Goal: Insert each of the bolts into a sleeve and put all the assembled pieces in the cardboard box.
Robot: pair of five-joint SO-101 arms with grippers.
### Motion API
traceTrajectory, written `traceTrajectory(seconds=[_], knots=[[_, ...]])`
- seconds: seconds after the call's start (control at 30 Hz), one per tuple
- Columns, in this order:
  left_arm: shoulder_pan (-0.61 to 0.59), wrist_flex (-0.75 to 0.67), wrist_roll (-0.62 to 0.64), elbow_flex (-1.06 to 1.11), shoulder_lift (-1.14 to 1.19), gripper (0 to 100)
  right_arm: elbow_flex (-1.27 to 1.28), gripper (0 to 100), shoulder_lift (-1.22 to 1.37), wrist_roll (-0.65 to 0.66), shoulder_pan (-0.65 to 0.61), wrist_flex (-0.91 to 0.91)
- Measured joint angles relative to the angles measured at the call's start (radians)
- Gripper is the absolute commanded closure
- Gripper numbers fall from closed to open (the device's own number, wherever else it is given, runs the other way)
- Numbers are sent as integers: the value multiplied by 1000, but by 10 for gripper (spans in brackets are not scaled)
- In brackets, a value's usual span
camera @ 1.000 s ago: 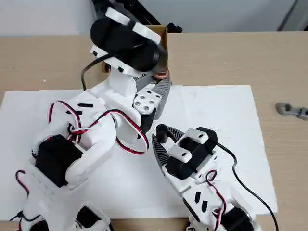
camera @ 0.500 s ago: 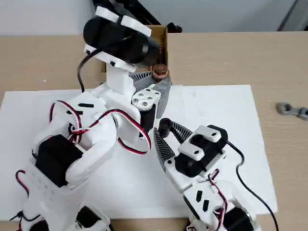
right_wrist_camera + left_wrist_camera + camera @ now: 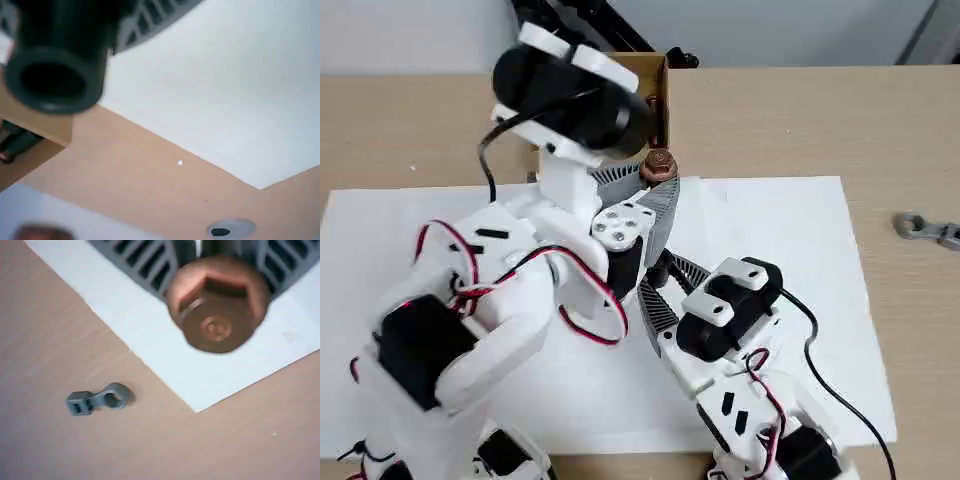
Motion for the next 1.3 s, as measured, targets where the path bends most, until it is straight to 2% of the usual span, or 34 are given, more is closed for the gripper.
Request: traceTrajectory(seconds=[0.33,1.07,1.3], knots=[[12,11,61,0,0,993,0,995,0,0,0,0],[12,23,60,109,0,993,0,995,0,0,0,0],[12,-21,55,130,0,993,0,995,0,0,2,0]])
